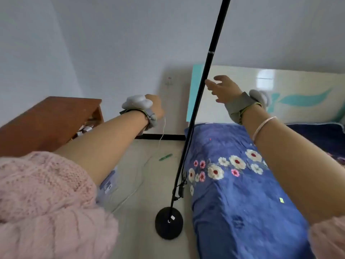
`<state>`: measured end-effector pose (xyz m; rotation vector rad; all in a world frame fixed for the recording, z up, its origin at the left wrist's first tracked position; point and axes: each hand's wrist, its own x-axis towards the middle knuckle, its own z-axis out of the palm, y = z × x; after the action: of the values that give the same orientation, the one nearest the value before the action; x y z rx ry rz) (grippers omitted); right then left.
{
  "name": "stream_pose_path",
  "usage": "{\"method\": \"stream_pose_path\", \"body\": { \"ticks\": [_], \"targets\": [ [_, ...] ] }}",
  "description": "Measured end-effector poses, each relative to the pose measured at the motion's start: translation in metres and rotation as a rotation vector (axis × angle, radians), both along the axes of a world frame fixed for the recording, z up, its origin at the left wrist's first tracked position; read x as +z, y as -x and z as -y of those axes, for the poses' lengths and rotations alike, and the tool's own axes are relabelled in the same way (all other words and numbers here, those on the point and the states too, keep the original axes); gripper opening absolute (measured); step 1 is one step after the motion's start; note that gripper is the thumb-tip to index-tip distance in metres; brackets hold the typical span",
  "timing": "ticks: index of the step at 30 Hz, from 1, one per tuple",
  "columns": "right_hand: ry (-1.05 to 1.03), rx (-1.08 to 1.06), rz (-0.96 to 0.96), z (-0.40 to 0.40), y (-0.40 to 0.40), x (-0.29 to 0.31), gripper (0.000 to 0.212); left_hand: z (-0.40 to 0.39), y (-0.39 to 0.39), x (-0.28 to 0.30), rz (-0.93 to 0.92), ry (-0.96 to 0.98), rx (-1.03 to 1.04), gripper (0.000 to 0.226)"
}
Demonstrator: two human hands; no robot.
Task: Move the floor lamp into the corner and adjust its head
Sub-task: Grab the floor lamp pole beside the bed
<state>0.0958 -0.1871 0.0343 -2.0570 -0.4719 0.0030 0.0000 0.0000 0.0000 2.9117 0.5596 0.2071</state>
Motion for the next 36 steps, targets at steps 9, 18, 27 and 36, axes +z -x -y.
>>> {"method": "stream_pose_path", "body": {
  "ticks": [9, 18, 27, 36],
  "targets": [
    [-0.48, 0.03, -0.187, -0.067, -0.068, -0.062, 0.038, -0.048, -0.097, -0.083, -0.375, -0.132, -0.181, 0.034],
    [-0.62, -0.021, -0.303, -0.053, -0.154, -0.069, 0.047, -0.016, -0.21, -0.145, -0.532, 0.436, -0.545, 0.041],
    [-0.724, -0.043, -0.339, -0.029, -0.255, -0.079, 0.048, 0.047, -0.295, -0.219, -0.582, 0.688, -0.642, 0.017],
    [-0.705, 0.069, -0.393, -0.084, -0.361, -0.058, 0.051, 0.017, -0.384, -0.2, -0.376, 0.706, -0.415, 0.044]
  ]
}}
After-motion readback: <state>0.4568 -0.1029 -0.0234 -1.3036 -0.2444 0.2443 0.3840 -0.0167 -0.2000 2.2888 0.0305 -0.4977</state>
